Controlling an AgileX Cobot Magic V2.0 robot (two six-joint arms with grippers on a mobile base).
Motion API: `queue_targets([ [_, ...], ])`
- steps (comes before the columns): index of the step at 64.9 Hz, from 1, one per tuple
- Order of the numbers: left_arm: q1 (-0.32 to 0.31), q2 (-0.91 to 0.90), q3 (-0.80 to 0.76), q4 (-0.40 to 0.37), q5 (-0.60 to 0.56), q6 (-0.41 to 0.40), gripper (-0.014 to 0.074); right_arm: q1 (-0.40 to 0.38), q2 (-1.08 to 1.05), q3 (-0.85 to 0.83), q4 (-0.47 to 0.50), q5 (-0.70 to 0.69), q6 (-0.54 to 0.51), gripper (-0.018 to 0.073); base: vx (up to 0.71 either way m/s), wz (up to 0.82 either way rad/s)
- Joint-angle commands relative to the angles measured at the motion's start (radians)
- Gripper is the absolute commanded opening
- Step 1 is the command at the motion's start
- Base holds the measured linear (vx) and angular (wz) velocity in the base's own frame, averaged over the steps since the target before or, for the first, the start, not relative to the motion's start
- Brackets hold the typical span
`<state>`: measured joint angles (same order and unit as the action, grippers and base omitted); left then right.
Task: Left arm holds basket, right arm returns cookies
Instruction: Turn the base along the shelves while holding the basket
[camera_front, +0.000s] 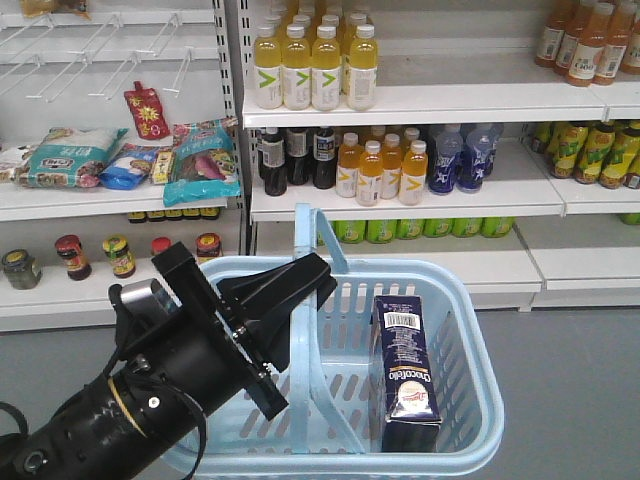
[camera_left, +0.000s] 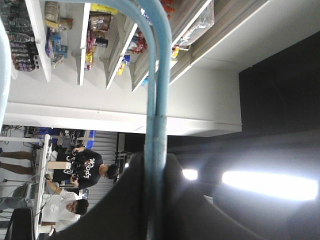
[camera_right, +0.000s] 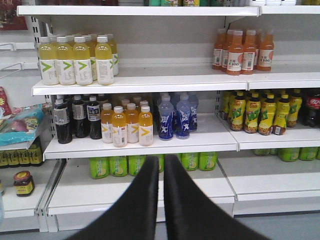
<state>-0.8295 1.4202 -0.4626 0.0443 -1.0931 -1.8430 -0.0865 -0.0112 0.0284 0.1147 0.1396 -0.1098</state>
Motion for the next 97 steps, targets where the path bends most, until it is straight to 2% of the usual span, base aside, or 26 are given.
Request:
queue_targets([
  [1, -0.007, -0.039, -0.029, -0.010, -0.279, -0.001, -0.0003, -0.004, -0.006, 0.017, -0.008, -0.073, -0.006, -0.0006, 0.50, -0.02],
  [61, -0.007, -0.039, -0.029, -0.010, -0.279, -0.002, -0.0003, -0.004, -0.006, 0.017, -0.008, -0.073, -0.006, -0.0006, 0.41, -0.01],
  [97, -0.007, -0.039, -0.029, -0.010, -0.279, -0.002, -0.0003, -0.004, -0.006, 0.017, -0.008, -0.073, -0.006, -0.0006, 0.15, -0.47],
])
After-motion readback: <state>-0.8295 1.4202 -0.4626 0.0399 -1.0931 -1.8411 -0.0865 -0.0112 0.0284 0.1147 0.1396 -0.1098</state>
